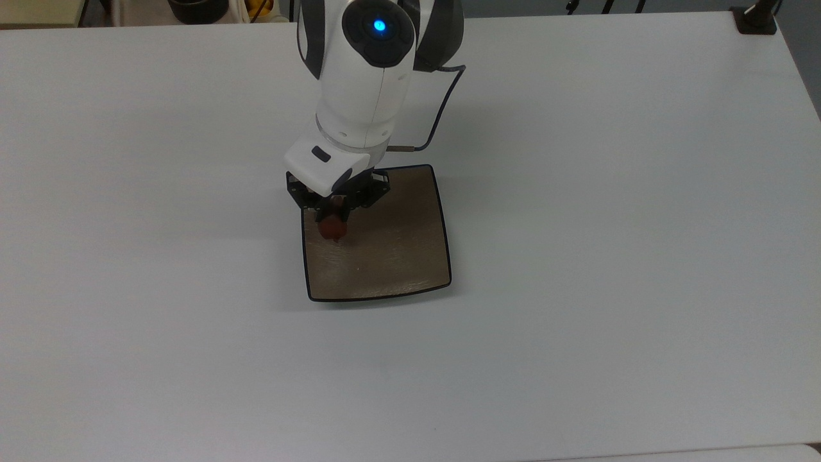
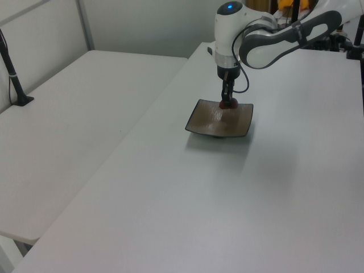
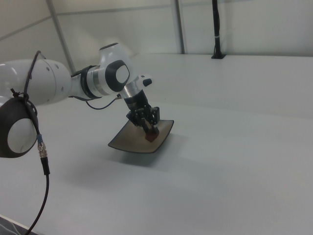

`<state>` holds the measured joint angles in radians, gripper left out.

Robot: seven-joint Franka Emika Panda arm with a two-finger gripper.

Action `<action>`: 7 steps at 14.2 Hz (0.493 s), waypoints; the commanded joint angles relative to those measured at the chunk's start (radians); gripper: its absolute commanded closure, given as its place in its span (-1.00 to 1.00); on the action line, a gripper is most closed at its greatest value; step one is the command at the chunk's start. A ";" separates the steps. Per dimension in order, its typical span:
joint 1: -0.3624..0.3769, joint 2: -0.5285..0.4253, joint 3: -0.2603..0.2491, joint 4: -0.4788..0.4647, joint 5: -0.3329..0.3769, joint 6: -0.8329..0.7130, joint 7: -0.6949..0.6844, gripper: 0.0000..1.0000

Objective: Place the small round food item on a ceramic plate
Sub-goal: 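Lower the food item onto the plate and open the gripper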

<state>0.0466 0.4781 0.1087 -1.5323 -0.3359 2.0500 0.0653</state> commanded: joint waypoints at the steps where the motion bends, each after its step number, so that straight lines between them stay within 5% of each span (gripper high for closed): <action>1: 0.006 -0.003 -0.001 -0.006 0.014 0.001 0.016 -0.57; 2: 0.006 -0.003 -0.001 -0.006 0.014 0.001 0.013 -1.00; 7: 0.006 -0.012 -0.001 -0.005 0.029 -0.022 0.014 -1.00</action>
<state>0.0465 0.4843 0.1087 -1.5322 -0.3359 2.0500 0.0658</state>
